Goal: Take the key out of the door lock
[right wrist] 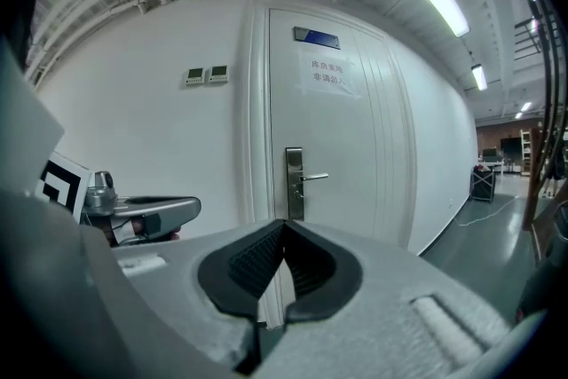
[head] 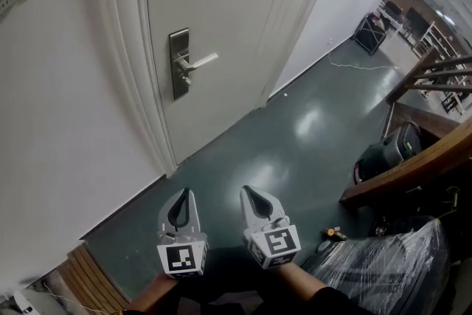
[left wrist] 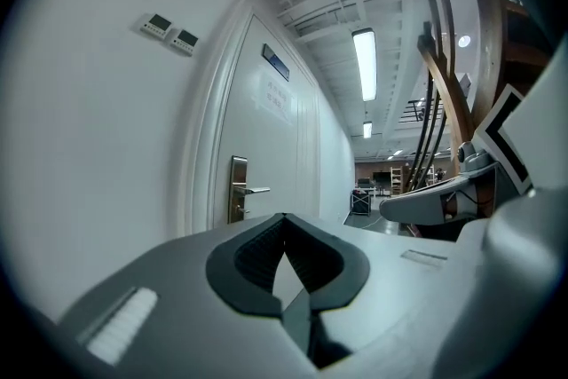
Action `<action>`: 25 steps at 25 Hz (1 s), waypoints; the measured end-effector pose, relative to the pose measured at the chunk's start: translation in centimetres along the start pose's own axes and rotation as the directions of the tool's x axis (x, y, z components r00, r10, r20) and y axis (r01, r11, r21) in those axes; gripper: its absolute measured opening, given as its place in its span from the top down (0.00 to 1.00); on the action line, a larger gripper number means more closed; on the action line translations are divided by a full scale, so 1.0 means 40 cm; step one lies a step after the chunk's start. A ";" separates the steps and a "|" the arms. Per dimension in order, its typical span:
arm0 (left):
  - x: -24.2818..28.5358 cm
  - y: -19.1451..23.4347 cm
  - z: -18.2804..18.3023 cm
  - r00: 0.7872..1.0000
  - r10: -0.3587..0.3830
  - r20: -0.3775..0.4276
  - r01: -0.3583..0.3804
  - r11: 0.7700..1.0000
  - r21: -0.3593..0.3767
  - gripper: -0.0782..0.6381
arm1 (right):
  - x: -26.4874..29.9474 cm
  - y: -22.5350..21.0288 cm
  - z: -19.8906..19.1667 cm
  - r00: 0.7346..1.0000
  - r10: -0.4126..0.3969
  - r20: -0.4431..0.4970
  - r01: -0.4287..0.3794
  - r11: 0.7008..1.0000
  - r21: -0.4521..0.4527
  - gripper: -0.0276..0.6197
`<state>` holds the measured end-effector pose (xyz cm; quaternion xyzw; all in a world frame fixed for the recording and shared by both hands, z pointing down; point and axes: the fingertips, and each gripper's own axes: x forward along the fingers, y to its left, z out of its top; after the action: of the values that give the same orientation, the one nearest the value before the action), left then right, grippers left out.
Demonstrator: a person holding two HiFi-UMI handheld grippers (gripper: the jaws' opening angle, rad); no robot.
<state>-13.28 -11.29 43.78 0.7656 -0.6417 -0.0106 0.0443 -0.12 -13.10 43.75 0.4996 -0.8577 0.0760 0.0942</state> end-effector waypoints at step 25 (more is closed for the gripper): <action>0.401 0.270 0.051 0.949 0.315 -0.010 -0.315 0.949 0.028 0.87 | 0.597 -0.121 0.115 0.951 0.309 0.000 -0.309 0.950 0.036 0.97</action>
<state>-21.20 -29.03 43.28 0.6541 -0.7553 0.0107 0.0401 -7.81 -36.62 45.13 0.3605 -0.9236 0.1065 0.0748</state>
